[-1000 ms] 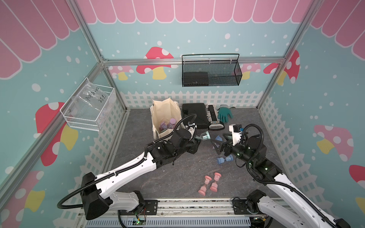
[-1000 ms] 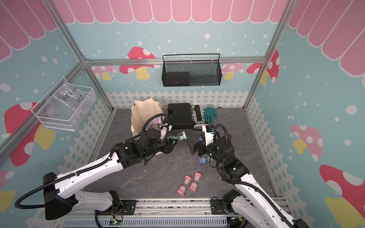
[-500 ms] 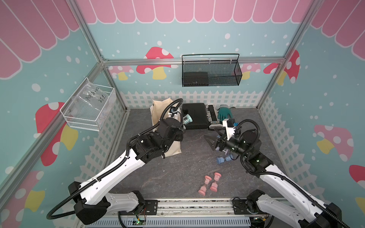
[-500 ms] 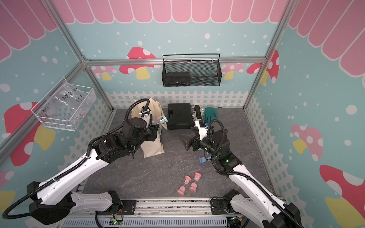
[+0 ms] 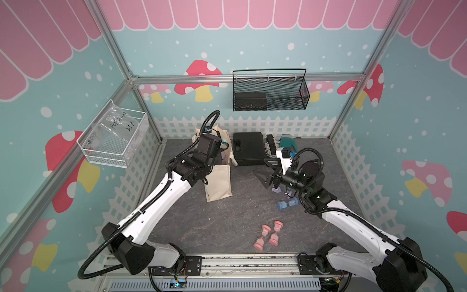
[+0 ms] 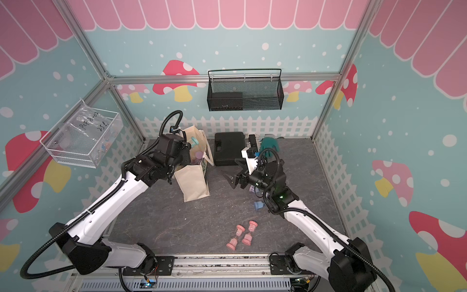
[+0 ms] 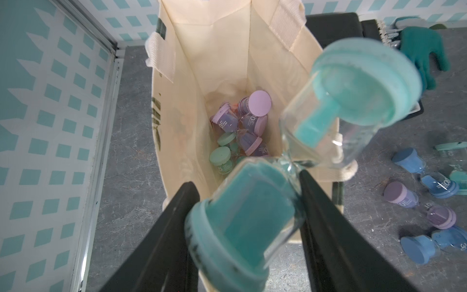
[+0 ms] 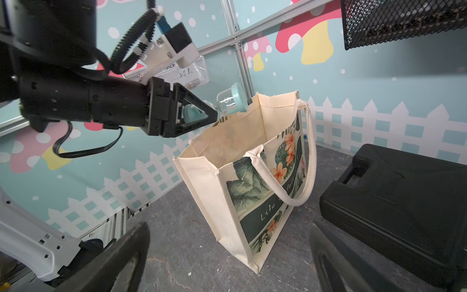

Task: Put the hourglass into the canvas bag
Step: Place the hourglass in the canvas bag.

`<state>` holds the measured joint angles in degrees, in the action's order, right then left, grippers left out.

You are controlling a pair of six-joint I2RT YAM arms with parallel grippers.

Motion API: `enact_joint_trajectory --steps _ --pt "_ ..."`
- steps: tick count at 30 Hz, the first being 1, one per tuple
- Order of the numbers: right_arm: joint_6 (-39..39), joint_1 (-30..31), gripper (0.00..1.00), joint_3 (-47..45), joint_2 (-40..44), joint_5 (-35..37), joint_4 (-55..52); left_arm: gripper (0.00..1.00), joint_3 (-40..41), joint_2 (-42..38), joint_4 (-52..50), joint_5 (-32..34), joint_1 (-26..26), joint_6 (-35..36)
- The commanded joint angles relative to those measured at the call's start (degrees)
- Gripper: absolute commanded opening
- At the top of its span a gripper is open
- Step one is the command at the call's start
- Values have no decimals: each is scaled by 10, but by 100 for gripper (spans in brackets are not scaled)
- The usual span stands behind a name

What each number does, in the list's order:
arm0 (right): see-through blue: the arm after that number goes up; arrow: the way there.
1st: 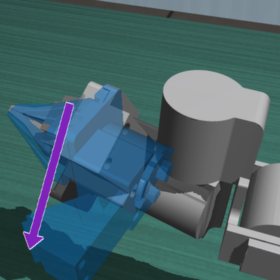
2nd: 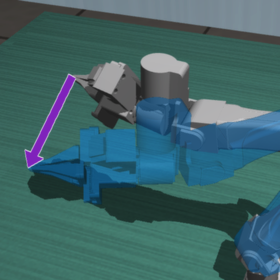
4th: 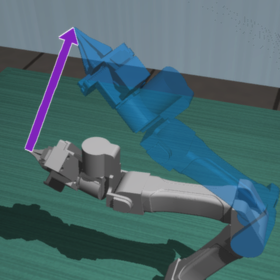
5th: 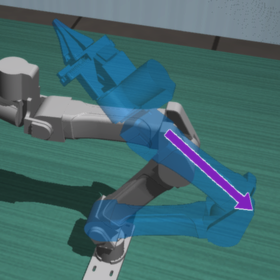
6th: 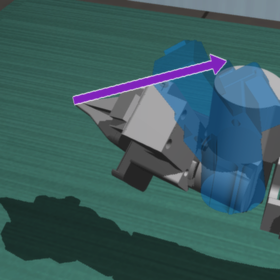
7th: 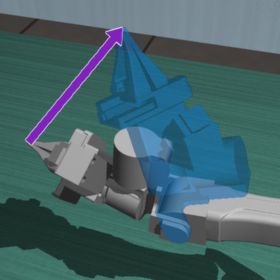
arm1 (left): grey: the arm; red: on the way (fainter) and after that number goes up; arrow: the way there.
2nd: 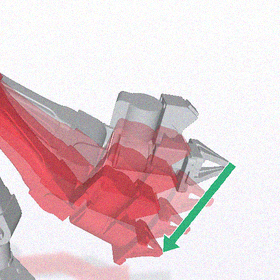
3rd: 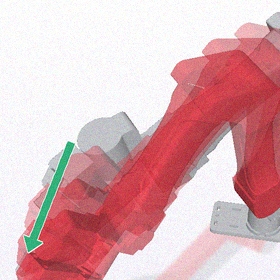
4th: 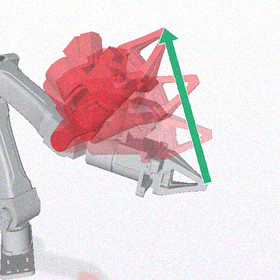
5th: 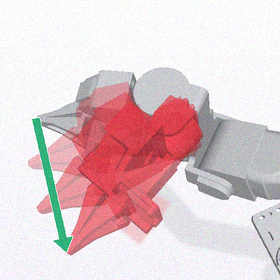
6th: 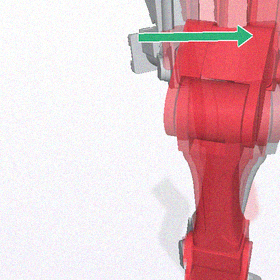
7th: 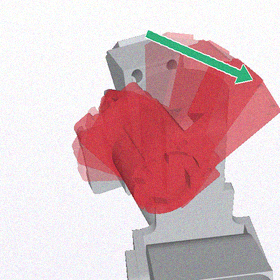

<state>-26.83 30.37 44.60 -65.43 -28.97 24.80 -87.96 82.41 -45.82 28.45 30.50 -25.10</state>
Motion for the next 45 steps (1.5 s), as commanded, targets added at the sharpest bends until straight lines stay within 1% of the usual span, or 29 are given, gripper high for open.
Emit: enact_joint_trajectory --steps 1,4,7,9,10,11,16,20,24,30,45 --pt "-6 1 99 18 -13 -21 47 31 -25 37 -8 -31 -34 -15" --pt "-5 1 100 22 -24 -28 49 30 -39 78 -8 -34 -53 -17" --pt "-3 1 100 21 -30 -23 54 30 -53 116 -4 -58 -67 -17" --pt "-1 1 100 22 -34 -21 54 30 -62 140 -4 -72 -67 -17" --pt "1 0 100 21 -36 -22 55 30 -66 152 -4 -72 -67 -17" --pt "2 1 100 21 -38 -22 55 31 -67 160 -3 -71 -81 -17" --pt "4 1 100 22 -45 -21 56 33 -68 203 -11 -69 -90 -20" --pt "5 1 99 22 -49 -15 55 40 -39 205 -4 -66 -92 -39" --pt "5 1 100 23 -55 -11 55 42 -18 209 9 -72 -93 -42" --pt "2 1 100 21 -56 -4 54 50 5 195 15 -65 -93 -51" --pt "-3 1 100 20 -39 3 45 62 16 148 18 -77 -93 -49"
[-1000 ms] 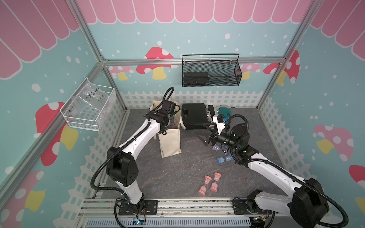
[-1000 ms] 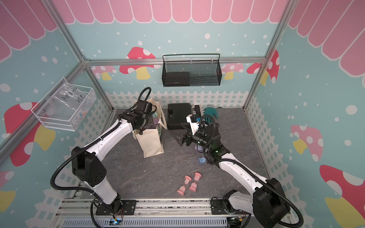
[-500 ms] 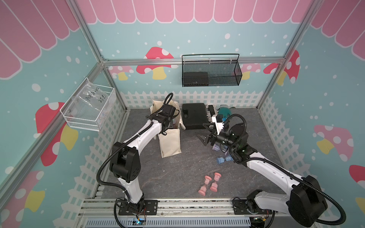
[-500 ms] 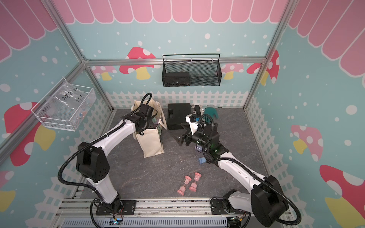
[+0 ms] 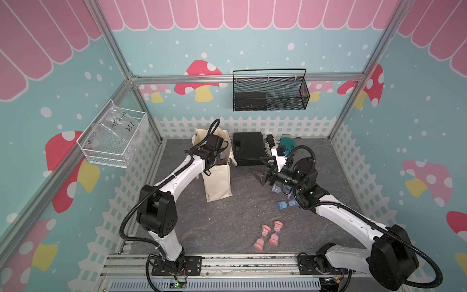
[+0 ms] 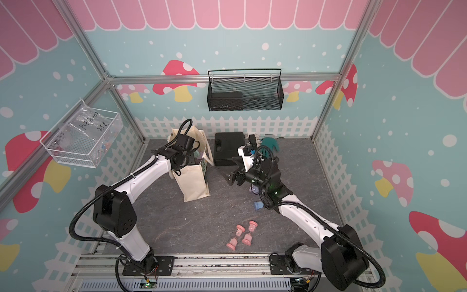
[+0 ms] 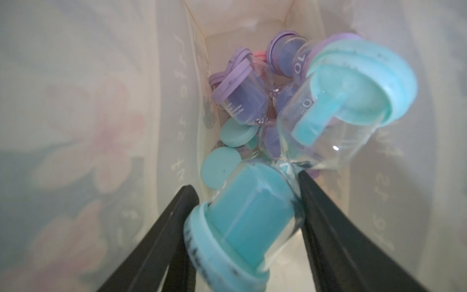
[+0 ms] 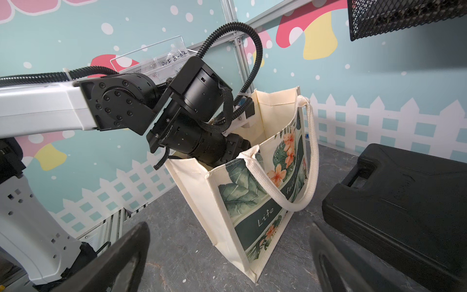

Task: Put the hourglass into the canvas bag
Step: Place the hourglass in the canvas bag.

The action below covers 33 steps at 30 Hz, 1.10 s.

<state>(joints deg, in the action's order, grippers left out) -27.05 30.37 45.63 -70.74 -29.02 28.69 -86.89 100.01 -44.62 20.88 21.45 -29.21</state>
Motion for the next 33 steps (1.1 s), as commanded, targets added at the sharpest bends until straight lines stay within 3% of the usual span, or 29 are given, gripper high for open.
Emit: enact_joint_trajectory --steps 1,13,25,33 --pt "0 1 100 9 17 3 6 63 6 -31 6 0 -1 -8" --pt "1 0 99 -3 47 35 -21 67 2 -66 6 -19 -2 -6" --pt "9 -3 100 12 82 108 -146 69 23 -181 67 -73 17 20" --pt "9 -9 100 34 116 183 -281 69 59 -255 134 -105 97 52"
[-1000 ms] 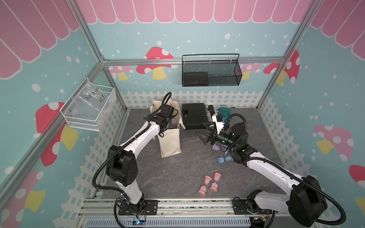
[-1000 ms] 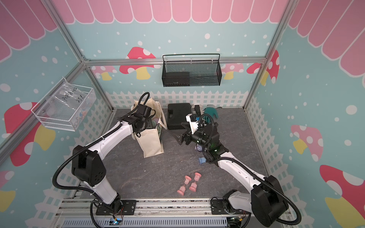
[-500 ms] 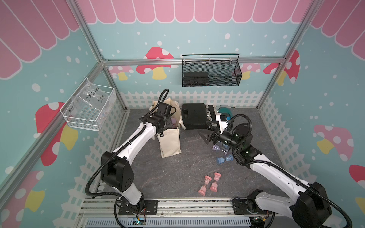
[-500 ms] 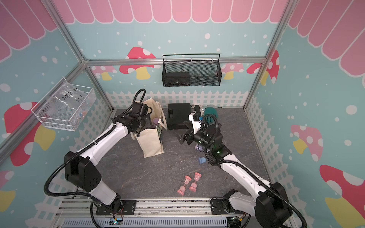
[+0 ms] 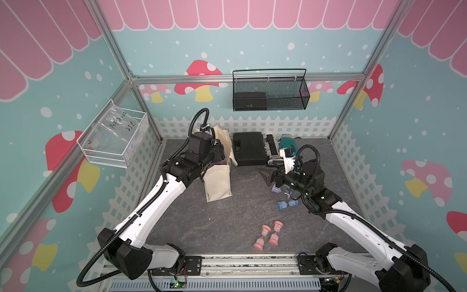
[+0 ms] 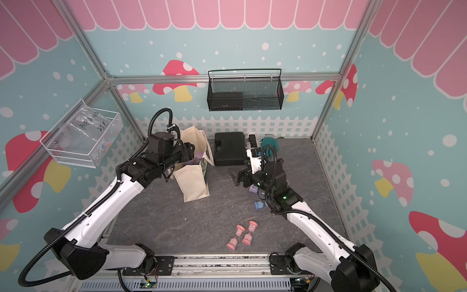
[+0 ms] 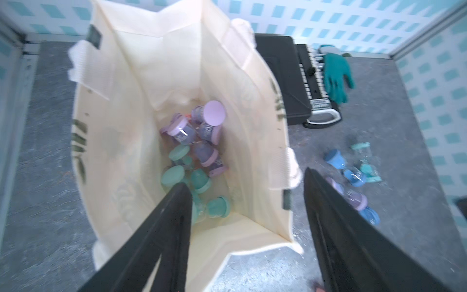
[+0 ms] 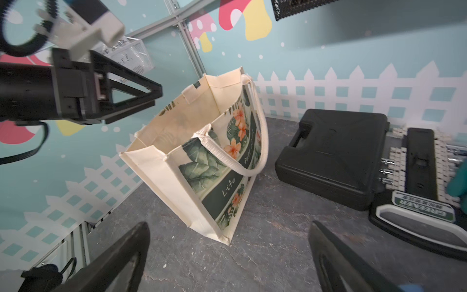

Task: Put the hourglass into the canvas bag
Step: Place the hourglass in the canvas bag.

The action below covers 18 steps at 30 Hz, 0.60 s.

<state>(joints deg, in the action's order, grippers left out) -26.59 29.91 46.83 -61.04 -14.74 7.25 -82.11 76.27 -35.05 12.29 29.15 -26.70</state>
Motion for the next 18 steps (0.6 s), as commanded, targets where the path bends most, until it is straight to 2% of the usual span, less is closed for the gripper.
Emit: enact_joint_trajectory --steps 1,4,9,18 --pt "3 -5 100 21 25 46 -80 69 20 -24 53 -23 32 37" --pt "-7 -6 99 16 47 73 -123 70 53 -43 99 -36 69 62" --pt "-34 -6 100 -2 96 106 -189 70 120 -51 182 -115 102 85" --pt "-93 -7 100 -13 138 165 -312 71 170 -6 251 -158 176 122"
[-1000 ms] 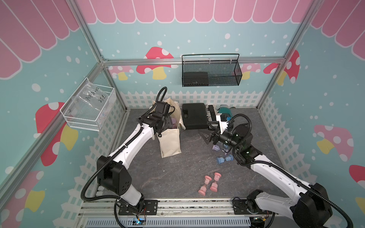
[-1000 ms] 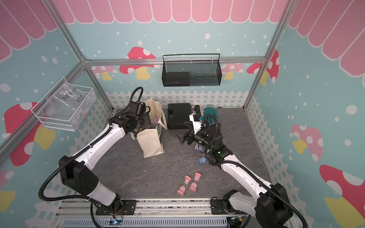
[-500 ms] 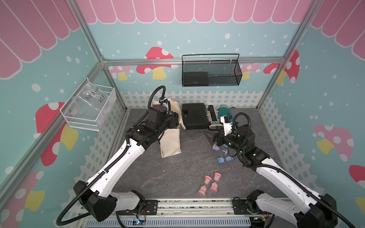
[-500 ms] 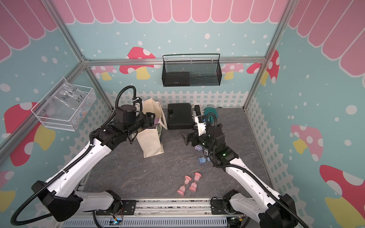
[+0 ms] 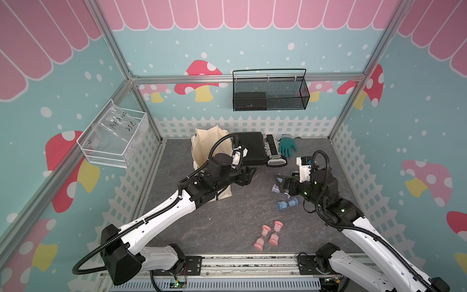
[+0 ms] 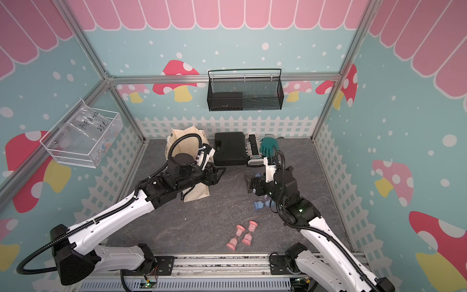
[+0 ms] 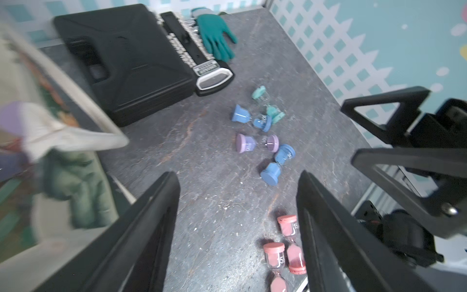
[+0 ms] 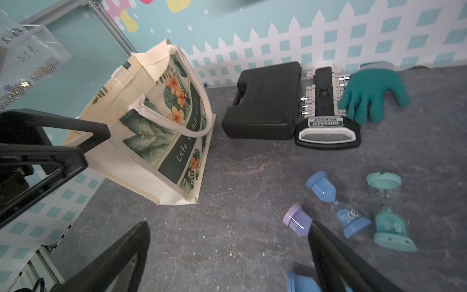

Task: Put the hourglass into the canvas bag
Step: Place the hourglass in the canvas bag, then pick up the hourglass from the center of the board.

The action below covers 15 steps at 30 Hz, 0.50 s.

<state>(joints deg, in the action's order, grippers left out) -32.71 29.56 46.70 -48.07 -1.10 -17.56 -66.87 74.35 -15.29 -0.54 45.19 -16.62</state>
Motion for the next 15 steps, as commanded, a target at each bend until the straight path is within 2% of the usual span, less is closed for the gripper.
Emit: enact_joint_trajectory --steps 1,6,15 --pt "-35 -3 99 -13 11 30 -71 72 25 19 66 -34 20 20" --pt "-58 -3 100 -29 38 46 -104 74 51 69 132 -80 48 27" --pt "-81 -3 100 -36 48 76 -171 75 43 185 198 -125 76 60"
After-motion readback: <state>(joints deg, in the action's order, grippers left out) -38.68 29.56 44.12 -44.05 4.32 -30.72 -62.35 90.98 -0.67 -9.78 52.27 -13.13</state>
